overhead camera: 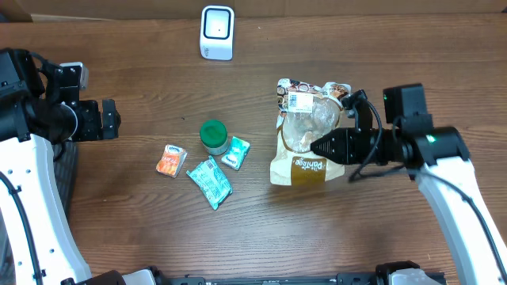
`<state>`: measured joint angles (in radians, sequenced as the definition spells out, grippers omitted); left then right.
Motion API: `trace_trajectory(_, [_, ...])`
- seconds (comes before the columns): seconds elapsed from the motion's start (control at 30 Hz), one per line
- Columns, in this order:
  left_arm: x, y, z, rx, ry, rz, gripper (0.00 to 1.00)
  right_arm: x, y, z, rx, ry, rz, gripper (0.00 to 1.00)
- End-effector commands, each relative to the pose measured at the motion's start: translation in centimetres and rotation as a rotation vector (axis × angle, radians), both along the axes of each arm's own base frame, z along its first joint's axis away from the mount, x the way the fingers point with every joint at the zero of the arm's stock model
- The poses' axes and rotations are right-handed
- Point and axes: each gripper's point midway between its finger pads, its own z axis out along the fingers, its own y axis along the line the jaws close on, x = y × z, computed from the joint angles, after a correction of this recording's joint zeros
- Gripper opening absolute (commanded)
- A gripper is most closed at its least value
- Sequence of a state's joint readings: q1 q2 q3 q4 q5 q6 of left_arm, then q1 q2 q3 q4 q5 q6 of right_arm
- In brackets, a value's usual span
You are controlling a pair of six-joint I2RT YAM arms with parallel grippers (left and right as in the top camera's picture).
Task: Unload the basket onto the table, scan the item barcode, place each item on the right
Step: 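Lift the Pantree bag and hold it under the scanner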
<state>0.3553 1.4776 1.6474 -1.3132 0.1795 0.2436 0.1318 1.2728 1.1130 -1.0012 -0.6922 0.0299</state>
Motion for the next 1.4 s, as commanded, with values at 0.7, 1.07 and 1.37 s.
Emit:
trace_trajectory(0.7, [0.2,0.3,0.1,0.015,-0.003,-0.017,1.0,-4.1,3.6,3.2,-0.042,-0.139,0.154,0.04])
trace_trajectory(1.07, [0.2,0.3,0.1,0.015,-0.004,-0.018,1.0,-1.3,6.8,5.5,-0.085,-0.106,0.24,0.04])
trace_trajectory(1.37, [0.2,0.3,0.1,0.015,-0.003,-0.018,1.0,5.9,5.6,5.4,-0.341,-0.326,0.104,0.04])
